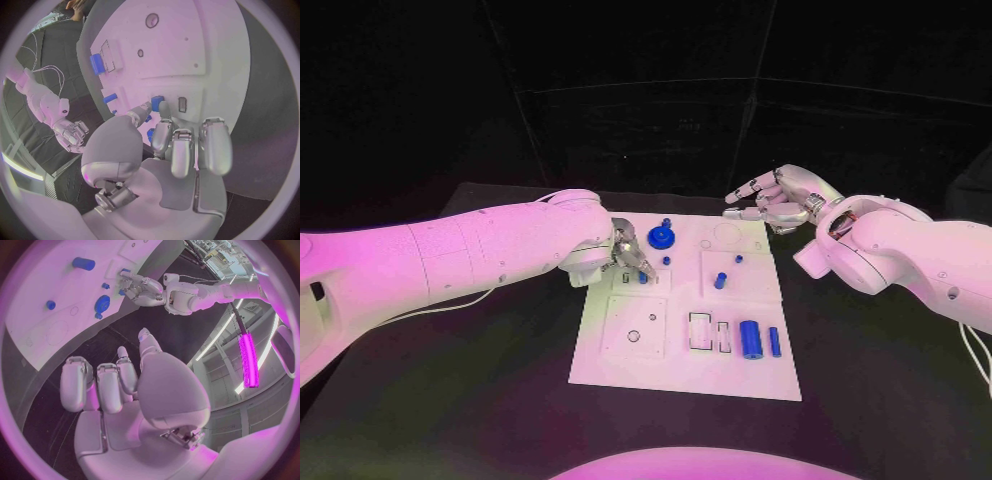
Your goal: Assemble the parts on the task board
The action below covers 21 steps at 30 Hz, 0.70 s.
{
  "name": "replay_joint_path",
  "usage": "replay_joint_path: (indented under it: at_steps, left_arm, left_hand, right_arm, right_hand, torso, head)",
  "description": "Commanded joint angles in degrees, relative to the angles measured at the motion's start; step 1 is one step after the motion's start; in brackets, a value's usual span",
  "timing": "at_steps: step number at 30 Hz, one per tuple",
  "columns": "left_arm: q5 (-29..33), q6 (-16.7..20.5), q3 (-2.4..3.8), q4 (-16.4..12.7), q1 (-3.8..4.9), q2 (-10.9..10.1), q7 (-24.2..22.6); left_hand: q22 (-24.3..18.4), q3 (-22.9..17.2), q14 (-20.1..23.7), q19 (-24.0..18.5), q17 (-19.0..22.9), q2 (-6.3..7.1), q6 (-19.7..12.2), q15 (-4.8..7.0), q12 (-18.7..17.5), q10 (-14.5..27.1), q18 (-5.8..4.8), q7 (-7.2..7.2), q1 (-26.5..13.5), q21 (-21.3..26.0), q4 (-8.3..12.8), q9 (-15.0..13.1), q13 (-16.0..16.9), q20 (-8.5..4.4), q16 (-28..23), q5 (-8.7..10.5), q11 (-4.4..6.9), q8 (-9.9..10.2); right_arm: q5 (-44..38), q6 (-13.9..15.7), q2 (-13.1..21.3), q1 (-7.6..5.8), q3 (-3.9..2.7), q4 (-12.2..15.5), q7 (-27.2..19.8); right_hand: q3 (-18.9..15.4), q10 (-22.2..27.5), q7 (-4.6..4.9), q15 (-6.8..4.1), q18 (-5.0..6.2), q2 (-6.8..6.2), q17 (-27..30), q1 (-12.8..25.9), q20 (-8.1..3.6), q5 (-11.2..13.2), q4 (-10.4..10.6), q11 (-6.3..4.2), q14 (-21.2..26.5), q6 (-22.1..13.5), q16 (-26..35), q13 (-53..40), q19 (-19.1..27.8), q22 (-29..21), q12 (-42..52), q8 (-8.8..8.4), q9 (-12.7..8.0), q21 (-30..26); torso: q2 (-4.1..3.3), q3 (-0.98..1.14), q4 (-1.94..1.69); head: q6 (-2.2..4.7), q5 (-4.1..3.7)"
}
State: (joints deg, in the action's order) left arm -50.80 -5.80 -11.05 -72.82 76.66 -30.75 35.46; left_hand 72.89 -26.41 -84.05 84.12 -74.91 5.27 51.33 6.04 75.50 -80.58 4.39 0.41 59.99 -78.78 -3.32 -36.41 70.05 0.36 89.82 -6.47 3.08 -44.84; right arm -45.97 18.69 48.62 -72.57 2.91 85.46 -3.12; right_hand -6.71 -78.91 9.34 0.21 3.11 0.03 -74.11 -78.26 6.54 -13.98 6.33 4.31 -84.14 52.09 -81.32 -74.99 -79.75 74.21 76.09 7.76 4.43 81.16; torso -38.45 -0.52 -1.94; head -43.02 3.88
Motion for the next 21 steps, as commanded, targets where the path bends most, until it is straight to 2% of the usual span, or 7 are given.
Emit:
replay_joint_path:
  at_steps: [1, 8, 13, 15, 16, 18, 21]
  left_arm:
    - [-0.27, -0.90, 0.04, 0.30, 0.09, 0.25, 0.50]
    - [-0.27, -0.82, 0.04, 0.69, 0.10, 0.36, 0.66]
    - [-0.27, -0.42, 0.05, 0.79, 0.11, 0.23, 0.67]
    - [-0.27, -0.27, 0.05, 0.75, 0.11, 0.11, 0.68]
    - [-0.27, -0.22, 0.05, 0.73, 0.11, 0.06, 0.69]
    - [-0.27, 0.07, 0.06, 0.57, 0.11, -0.20, 0.64]
    - [-0.27, 0.60, 0.09, 0.23, 0.12, -0.56, 0.39]
  left_hand:
    - [0.02, 0.91, -5.95, 0.43, -15.09, -0.20, 0.03, 0.38, -0.02, 0.14, -0.79, 0.35, -0.44, 0.22, -0.14, 0.03, -0.03, -0.48, 0.18, 0.12, 0.07, 0.22]
    - [-0.06, 2.75, -5.95, 0.41, -15.09, -0.47, 0.10, 0.40, -0.14, 0.23, -0.77, 0.32, -0.76, 0.34, -0.80, -0.04, -0.22, -0.51, 0.18, 0.11, 0.09, 0.09]
    - [0.00, 7.26, -5.95, 0.43, -15.09, -0.11, 0.28, 0.40, -0.14, 0.24, -0.79, 0.31, -1.89, 0.43, -2.27, -0.21, -0.27, -0.48, 0.18, 0.20, 0.12, -0.22]
    - [0.07, 9.34, -5.95, 0.45, -15.09, 0.44, 0.31, 0.37, -0.13, 0.24, -0.79, 0.36, -2.64, 0.43, -2.96, -0.25, -0.28, -0.51, 0.18, 0.64, 0.07, -0.30]
    - [0.12, 11.27, -5.95, 0.47, -15.09, 0.84, 0.36, 0.39, -0.13, 0.23, -0.80, 0.31, -3.31, 0.44, -3.72, -0.28, -0.31, -0.49, 0.18, 2.88, 0.08, -0.38]
    - [0.14, 12.24, -5.95, 0.48, -15.09, 1.28, 0.33, 0.39, -0.11, 0.22, -0.79, 0.31, -3.72, 0.44, -4.08, -0.29, -0.29, -0.52, 0.18, 3.55, 0.08, -0.39]
    - [0.16, 15.24, -5.95, 0.48, -15.09, 2.66, 0.32, 0.55, -0.14, 0.24, -0.79, 0.14, -5.02, 0.48, -5.41, -0.35, -0.34, -0.65, 0.18, 3.81, 0.23, -0.45]
  right_arm:
    - [0.16, -0.29, -0.09, -0.12, -0.04, 0.05, -0.47]
    - [0.16, -0.21, -0.31, -0.12, -0.04, -0.12, -0.56]
    - [0.16, -0.16, -0.36, -0.12, -0.04, -0.19, -0.55]
    - [0.16, -0.11, -0.35, -0.12, -0.04, -0.22, -0.55]
    - [0.16, -0.09, -0.34, -0.12, -0.04, -0.23, -0.55]
    - [0.16, -0.03, -0.32, -0.12, -0.03, -0.24, -0.56]
    - [0.16, 0.04, -0.30, -0.11, -0.03, -0.28, -0.59]
  right_hand:
    - [-0.28, -0.10, -0.18, -0.43, 0.63, 0.43, 0.05, 0.05, -0.47, -0.04, 0.07, -0.12, -2.47, 0.34, 0.30, -0.15, 0.07, -0.06, 0.01, 0.19, 0.00, -0.34]
    - [-0.39, -0.08, -0.17, -0.42, 0.64, 0.43, 0.04, 0.18, -0.48, 0.01, 0.11, -0.12, -2.47, 0.32, 0.30, -0.13, 0.09, -0.11, -0.01, 0.22, -0.01, -0.37]
    - [-0.82, -0.01, -0.16, -0.41, 0.67, 0.47, 0.12, 0.58, -0.48, 0.67, 0.26, -0.10, -2.47, 0.24, 0.40, -0.06, 0.15, -0.23, -0.06, 0.31, -0.05, -0.48]
    - [-1.15, 0.08, -0.14, -0.41, 0.70, 0.55, 0.23, 0.79, -0.48, 1.41, 0.33, -0.09, -2.45, 0.16, 0.50, 0.04, 0.21, -0.37, -0.14, 0.40, -0.08, -0.60]
    - [-1.22, 0.13, -0.15, -0.41, 0.72, 0.57, 0.30, 0.84, -0.48, 1.56, 0.35, -0.08, -2.44, 0.14, 0.55, 0.11, 0.27, -0.46, -0.20, 0.42, -0.09, -0.66]
    - [-1.31, 0.23, -0.14, -0.40, 0.73, 0.59, 0.39, 0.90, -0.48, 1.70, 0.37, -0.08, -2.42, 0.11, 0.62, 0.23, 0.32, -0.55, -0.31, 0.43, -0.10, -0.72]
    - [-1.42, 0.29, -0.14, -0.40, 0.75, 0.61, 0.48, 0.99, -0.48, 1.84, 0.41, -0.07, -2.40, 0.07, 0.68, 0.31, 0.37, -0.63, -0.38, 0.45, -0.11, -0.77]
  torso:
    - [0.02, -0.02, -0.01]
    - [0.03, -0.03, -0.03]
    - [0.05, -0.06, -0.03]
    - [0.04, -0.07, -0.03]
    - [0.04, -0.08, -0.04]
    - [0.04, -0.09, -0.04]
    - [0.04, -0.09, -0.09]
  head:
    - [-0.08, -0.06]
    - [-0.02, -0.18]
    - [0.00, -0.20]
    - [-0.01, -0.24]
    - [0.01, -0.26]
    - [0.05, -0.26]
    - [0.01, -0.28]
